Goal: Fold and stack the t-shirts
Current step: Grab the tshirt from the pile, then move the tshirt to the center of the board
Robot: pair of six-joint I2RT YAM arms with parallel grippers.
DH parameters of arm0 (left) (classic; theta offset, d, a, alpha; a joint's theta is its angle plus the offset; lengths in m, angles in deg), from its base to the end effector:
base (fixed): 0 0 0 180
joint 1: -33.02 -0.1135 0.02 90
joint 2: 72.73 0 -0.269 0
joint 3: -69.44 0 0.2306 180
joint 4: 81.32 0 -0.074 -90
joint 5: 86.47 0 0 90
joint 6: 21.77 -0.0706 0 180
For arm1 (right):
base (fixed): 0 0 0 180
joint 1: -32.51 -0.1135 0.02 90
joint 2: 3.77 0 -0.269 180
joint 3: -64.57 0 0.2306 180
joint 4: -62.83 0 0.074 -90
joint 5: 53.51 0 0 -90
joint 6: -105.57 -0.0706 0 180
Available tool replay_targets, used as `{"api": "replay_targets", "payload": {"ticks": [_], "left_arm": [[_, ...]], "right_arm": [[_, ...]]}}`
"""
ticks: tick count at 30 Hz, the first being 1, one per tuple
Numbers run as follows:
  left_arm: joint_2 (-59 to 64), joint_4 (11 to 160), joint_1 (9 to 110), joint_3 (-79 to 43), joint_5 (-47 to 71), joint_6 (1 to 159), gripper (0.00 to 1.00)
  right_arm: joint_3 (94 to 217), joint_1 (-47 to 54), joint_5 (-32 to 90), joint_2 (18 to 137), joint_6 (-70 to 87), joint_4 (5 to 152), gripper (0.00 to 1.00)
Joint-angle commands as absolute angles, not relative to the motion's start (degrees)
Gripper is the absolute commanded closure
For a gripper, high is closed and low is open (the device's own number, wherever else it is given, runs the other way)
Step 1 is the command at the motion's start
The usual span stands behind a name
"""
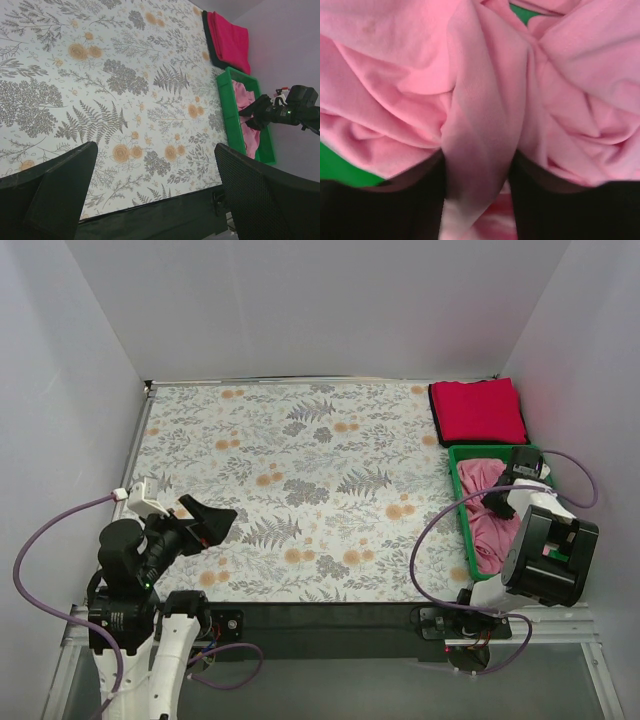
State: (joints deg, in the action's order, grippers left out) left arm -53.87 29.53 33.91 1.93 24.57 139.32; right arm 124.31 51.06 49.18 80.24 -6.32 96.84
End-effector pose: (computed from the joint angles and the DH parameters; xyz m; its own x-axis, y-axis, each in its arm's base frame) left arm 0.0484 -0.0261 0.3246 -0.4453 -0.8761 -0.1846 -0.2176 0.3059 -0.9269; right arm 0.2579 -0.1029 0.1647 -0.5918 0.5822 -0.5575 0.6902 0.7232 0.0226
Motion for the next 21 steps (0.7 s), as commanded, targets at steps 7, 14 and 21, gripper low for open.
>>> {"api": "replay_targets", "payload": {"ticks": [7, 14, 21], "left_arm": [[-51.28, 29.54, 33.99, 2.5, 24.45, 141.35, 0.02], [-50.23, 30.25, 33.99, 1.36, 24.45, 141.27, 0.02], [-50.66, 30.51, 34.34, 0.22, 24.62, 141.18, 0.02]], "right_arm": [[128.4, 48.96, 46.86, 69.91, -3.6, 95.56, 0.99], [144.73, 32.82, 48.18, 63.12, -0.35, 98.73, 0.99], [160.39, 10.83, 44.76, 64.08, 2.2, 99.09, 0.99]]}}
